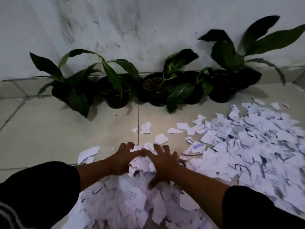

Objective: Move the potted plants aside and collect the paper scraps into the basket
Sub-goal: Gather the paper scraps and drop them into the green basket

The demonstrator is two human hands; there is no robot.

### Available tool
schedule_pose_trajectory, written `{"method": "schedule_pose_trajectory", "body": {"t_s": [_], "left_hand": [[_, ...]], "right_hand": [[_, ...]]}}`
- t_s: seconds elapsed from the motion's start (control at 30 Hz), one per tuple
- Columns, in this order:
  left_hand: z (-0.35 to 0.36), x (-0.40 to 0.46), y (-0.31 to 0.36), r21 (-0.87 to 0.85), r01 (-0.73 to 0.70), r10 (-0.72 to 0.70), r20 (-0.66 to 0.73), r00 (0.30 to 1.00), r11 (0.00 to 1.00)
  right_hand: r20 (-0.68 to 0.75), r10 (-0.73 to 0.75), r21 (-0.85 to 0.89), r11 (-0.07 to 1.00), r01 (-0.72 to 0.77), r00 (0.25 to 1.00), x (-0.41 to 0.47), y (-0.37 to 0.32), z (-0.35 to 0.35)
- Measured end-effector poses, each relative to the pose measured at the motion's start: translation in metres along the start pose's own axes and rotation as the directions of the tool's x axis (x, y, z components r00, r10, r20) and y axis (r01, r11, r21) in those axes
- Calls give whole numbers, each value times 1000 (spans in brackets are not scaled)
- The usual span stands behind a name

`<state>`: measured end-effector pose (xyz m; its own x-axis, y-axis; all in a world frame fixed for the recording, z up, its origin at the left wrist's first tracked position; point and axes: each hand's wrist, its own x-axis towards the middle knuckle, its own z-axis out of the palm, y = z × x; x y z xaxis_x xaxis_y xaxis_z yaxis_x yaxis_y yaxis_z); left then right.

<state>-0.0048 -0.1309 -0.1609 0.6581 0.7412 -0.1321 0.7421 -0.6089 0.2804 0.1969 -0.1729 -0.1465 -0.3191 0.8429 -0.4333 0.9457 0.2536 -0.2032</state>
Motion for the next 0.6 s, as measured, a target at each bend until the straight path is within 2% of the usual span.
{"method": "schedule_pose_trajectory", "body": {"t_s": [0.1, 0.2, 0.33, 0.43, 0.5, 0.6], "left_hand": [[-13, 3, 19, -148, -19, 21, 10, 1000, 989], [-32, 24, 37, -273, -34, 24, -37, 999, 961], [-59, 77, 54, -484, 87, -125, -47, 991, 871], [-87, 121, 101, -686, 149, -217, -13, 976, 713], [-104, 145, 139, -760, 159, -221, 21, 975, 630], [-119, 183, 200, -839, 171, -198, 77, 977, 516]], "right_hand": [[-75, -60, 73, 995, 65, 995, 4, 5, -2], [-187, 4, 303, 951, 54, 982, -5, 14, -12], [-363, 187, 483, 876, 13, 913, -26, 55, -47], [-395, 378, 607, 792, -71, 838, -50, 102, -77], [-371, 496, 698, 707, -117, 785, -67, 134, -92], [-315, 671, 883, 467, -53, 671, -110, 182, -105]]}}
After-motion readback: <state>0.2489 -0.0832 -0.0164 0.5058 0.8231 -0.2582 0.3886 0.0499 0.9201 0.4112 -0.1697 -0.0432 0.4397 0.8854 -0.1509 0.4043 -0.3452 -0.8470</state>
